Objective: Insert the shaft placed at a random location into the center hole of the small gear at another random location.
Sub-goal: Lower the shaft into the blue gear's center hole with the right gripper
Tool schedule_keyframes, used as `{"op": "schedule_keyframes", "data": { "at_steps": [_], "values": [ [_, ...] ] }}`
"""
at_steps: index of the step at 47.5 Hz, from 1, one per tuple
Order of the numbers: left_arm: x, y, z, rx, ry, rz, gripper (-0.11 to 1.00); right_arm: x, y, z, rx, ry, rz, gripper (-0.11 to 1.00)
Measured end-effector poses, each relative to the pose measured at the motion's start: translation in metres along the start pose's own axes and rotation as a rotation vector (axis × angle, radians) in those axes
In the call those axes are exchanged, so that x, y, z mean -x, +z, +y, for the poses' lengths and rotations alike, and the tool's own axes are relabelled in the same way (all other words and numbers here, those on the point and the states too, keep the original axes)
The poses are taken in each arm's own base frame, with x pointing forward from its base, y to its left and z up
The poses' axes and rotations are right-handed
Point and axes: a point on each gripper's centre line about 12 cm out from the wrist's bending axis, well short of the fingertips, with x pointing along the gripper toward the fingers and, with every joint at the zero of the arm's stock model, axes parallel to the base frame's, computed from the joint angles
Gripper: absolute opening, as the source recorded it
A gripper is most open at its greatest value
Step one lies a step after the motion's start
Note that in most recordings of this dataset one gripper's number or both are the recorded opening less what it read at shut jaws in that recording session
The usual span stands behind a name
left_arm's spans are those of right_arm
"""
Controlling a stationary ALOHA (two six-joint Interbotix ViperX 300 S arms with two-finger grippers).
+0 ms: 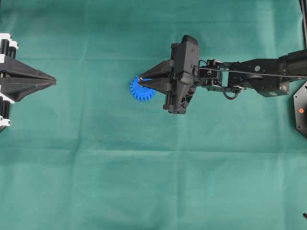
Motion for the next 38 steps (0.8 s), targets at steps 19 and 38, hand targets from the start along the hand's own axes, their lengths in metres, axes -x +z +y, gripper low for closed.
{"op": "schedule_keyframes", "data": {
  "at_steps": [19,38],
  "values": [
    [0.0000,0.0000,0.0000,0.002,0.000,0.000,0.00,0.0002,-0.0019,0.0001,0.001,0.001,0.012,0.13],
    [0.0000,0.0000,0.0000,0.000,0.000,0.000,0.00,-0.0041,-0.0104,0.0000,0.001,0.000,0.035,0.13]
  ]
}}
